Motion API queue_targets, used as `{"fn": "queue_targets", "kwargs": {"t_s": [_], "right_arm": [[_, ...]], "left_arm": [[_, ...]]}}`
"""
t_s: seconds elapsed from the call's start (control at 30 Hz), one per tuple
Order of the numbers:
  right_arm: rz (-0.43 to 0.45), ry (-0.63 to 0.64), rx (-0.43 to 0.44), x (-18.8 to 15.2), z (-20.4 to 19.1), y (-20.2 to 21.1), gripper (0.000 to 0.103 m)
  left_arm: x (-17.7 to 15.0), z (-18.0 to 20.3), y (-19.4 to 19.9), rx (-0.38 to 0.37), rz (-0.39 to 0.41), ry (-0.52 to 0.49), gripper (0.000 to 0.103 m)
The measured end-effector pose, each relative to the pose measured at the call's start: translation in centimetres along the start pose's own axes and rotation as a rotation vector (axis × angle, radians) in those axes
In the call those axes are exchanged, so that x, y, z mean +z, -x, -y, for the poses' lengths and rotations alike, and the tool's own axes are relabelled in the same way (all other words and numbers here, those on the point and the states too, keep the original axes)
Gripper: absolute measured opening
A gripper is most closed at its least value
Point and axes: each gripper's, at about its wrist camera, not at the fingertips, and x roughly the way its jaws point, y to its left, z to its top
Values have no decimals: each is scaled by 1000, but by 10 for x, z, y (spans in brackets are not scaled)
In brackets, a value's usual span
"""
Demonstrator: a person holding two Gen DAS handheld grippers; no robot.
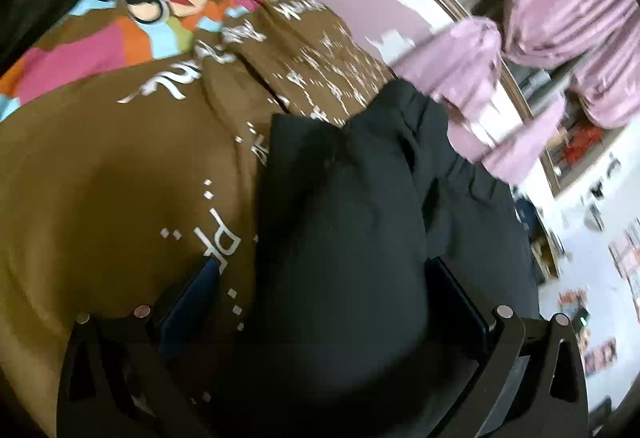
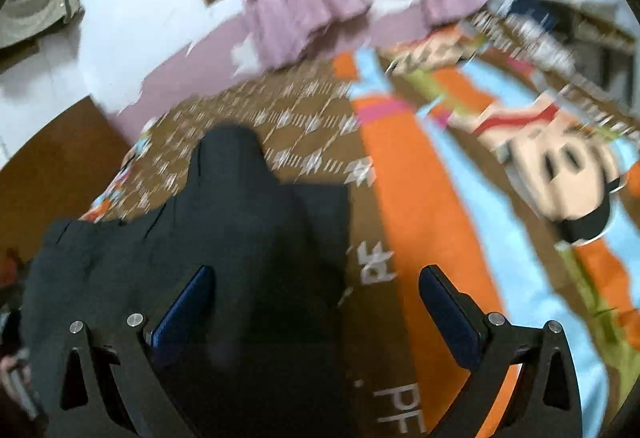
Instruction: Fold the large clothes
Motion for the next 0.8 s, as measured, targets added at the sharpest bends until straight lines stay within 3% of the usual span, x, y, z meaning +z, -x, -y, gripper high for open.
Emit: {"fn": "queue_targets", "kwargs": {"t_s": [0.1,0.17,0.47,0.67,0.8], "right_arm": [[-99,-13,75,-5,5,-17,103],[-160,-89,114,-10,16,-30,103],[-143,-141,155,-16,26,-26,103],[-191,-326,317,-11,37,-28,103],[-218,-257,309,-12,22,-27,103]], "left_arm": [[1,-7,-2,-51,-66,-11,102],[-3,-11,-1,-76,-80,-12,102],[-4,-10,-6,-103,-119,-3,102],[-4,-4,-3,-140,-169,9,102],[-8,1,1,-161,-183,-24,102]]}}
